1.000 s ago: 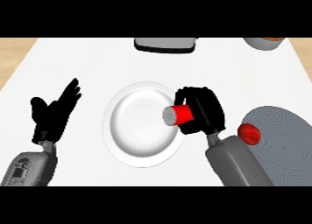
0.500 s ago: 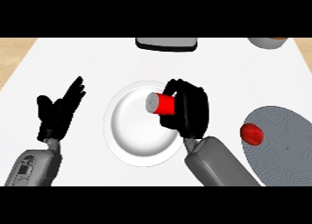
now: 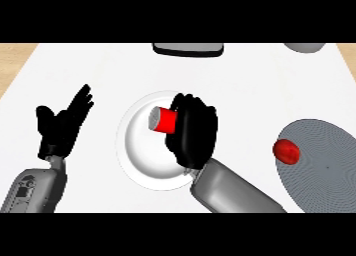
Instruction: Pick the can from the placemat and place it in the plate
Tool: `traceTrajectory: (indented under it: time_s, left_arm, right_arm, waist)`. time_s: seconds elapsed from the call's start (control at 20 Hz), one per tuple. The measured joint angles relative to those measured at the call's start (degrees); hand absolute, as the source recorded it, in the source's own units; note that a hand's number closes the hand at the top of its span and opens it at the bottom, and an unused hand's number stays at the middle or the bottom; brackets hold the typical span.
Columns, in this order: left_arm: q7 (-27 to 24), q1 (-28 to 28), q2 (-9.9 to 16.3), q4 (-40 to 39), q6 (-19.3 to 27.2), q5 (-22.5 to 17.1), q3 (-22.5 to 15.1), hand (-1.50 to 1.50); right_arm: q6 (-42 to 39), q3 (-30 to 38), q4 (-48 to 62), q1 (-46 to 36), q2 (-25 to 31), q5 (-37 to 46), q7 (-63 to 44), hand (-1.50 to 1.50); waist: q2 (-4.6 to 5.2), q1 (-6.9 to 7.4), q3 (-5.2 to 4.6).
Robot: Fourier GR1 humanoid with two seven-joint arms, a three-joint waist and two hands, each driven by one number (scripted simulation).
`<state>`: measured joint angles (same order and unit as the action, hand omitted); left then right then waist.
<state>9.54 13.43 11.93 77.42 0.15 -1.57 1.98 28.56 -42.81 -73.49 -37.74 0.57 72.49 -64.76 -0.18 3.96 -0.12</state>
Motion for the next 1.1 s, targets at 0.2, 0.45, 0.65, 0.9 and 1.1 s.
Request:
traceTrajectory:
  time_s: [0.2, 0.45, 0.65, 0.9, 1.1]
  left_arm:
    - [0.4, 0.3, -0.1, 0.2, 0.0, -0.2, 0.2, 0.00]
    - [0.4, 0.3, -0.3, 0.6, 0.2, 0.0, 0.0, 0.00]
    - [-0.1, 0.0, -0.4, -0.1, 0.4, 0.1, 0.5, 0.00]
    - [0.1, -1.6, -0.1, 1.8, 0.0, -0.3, 1.0, 0.00]
    - [0.4, -1.4, 0.2, 1.5, -0.3, -0.6, 1.5, 0.00]
  right_arm:
    - [-0.8, -2.4, 3.4, -1.9, 0.2, -2.1, -2.6, 1.50]
    - [1.2, -2.4, 5.5, -0.2, 0.2, -10.6, -1.5, -1.50]
    - [4.4, -4.3, 8.2, -0.6, 0.1, -18.0, 1.4, -1.50]
    - [10.2, -7.7, 10.0, -3.7, 0.1, -18.5, 4.2, -1.50]
    - [16.3, -9.1, 6.4, -4.8, -0.1, -16.7, 5.9, -1.50]
  waist:
    - [0.28, -0.27, 0.05]
    - [0.60, -0.41, 0.13]
    - [0.64, -1.01, 0.14]
    - [0.44, -1.58, 0.13]
    - [0.32, -1.86, 0.15]
